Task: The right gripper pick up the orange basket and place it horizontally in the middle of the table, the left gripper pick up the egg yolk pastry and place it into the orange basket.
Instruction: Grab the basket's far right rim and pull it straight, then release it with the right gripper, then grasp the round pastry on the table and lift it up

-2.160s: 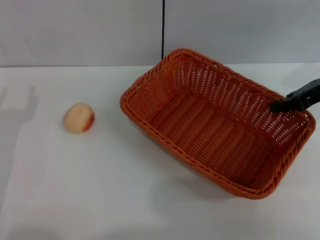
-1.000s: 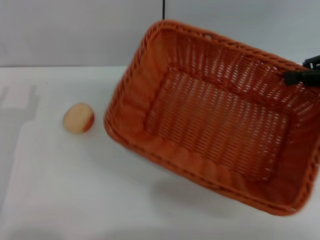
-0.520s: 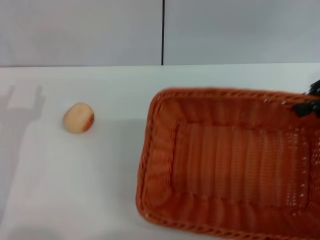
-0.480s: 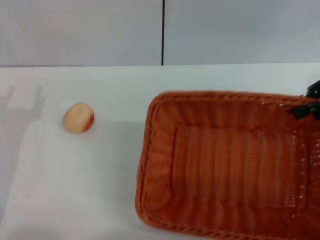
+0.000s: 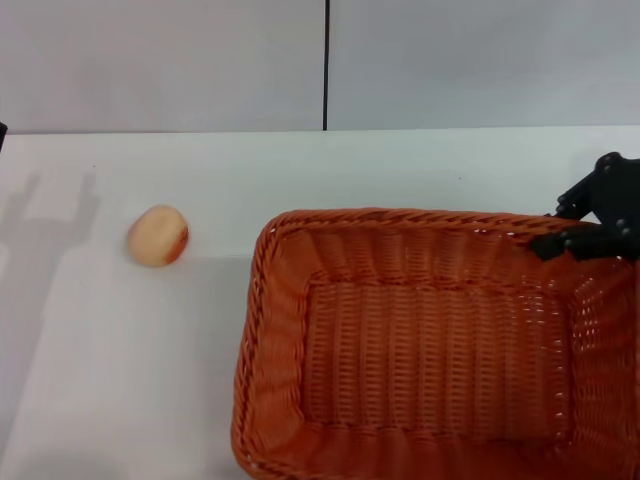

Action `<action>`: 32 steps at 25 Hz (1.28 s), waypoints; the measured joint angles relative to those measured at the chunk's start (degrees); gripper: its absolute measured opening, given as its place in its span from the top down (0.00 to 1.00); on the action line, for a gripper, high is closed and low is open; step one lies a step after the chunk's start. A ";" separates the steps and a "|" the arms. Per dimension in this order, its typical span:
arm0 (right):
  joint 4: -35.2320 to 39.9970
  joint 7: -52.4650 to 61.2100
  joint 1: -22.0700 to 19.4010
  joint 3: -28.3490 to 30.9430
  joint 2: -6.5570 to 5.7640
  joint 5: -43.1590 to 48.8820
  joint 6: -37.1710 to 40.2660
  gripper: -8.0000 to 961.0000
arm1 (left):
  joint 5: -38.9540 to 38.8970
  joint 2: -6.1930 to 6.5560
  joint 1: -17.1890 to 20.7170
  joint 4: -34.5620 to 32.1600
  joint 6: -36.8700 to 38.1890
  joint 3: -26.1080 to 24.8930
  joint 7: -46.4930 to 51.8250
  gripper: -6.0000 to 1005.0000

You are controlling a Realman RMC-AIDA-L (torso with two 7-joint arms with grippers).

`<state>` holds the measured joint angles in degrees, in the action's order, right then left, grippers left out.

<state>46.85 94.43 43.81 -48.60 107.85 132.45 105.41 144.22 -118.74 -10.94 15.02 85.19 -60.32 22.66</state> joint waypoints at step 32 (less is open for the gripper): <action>3.33 -8.58 -8.14 15.19 4.77 -12.31 -13.74 0.47 | 0.01 0.45 0.23 -0.15 -0.22 2.96 0.01 0.28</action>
<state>50.18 85.85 35.67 -33.42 112.62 120.15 91.68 144.23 -118.29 -10.71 14.87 84.97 -57.36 22.68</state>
